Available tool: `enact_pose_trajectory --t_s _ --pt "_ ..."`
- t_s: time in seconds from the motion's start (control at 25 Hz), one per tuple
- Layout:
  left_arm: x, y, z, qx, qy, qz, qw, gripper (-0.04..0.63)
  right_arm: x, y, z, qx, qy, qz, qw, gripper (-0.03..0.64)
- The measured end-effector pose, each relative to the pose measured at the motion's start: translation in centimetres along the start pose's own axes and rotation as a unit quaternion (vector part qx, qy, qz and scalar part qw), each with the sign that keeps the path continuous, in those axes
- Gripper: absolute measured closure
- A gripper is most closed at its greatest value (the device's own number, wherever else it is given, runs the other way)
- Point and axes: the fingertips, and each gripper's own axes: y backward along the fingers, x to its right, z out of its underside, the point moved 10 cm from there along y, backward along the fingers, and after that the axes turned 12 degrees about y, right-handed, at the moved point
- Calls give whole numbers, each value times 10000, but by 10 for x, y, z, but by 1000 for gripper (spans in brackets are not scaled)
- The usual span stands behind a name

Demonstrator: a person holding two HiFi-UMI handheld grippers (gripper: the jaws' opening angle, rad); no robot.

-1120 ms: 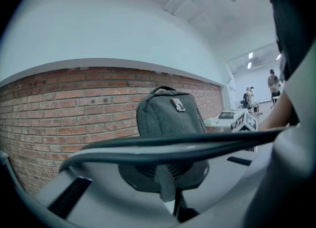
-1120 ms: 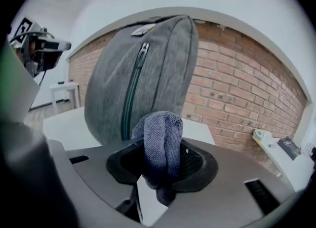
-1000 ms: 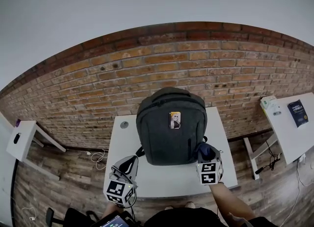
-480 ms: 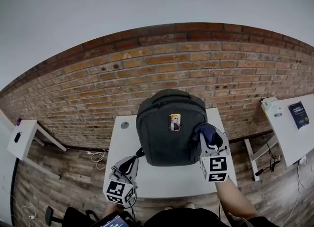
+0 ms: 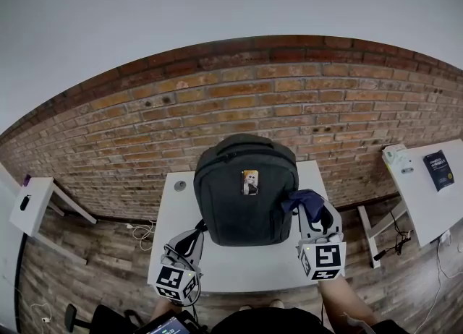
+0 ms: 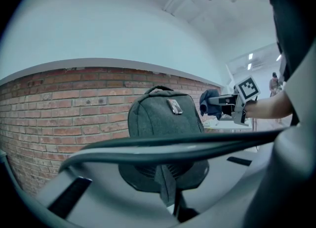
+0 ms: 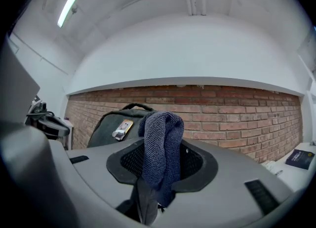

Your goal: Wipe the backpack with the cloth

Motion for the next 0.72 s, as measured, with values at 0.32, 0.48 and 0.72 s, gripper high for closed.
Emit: enact_pose_trajectory --t_s 0.32,0.48,0.72 --pt "25 -14 -3 15 -54 -72 10000 598 10 15 4 131 -51 -330 9994 485" --pt "39 -19 -9 54 -97 -83 9999 598 14 22 11 138 -93 -459 9988 485" --pt "42 -15 -2 -50 -71 -132 9999 598 15 32 17 169 -67 -459 9988 485"
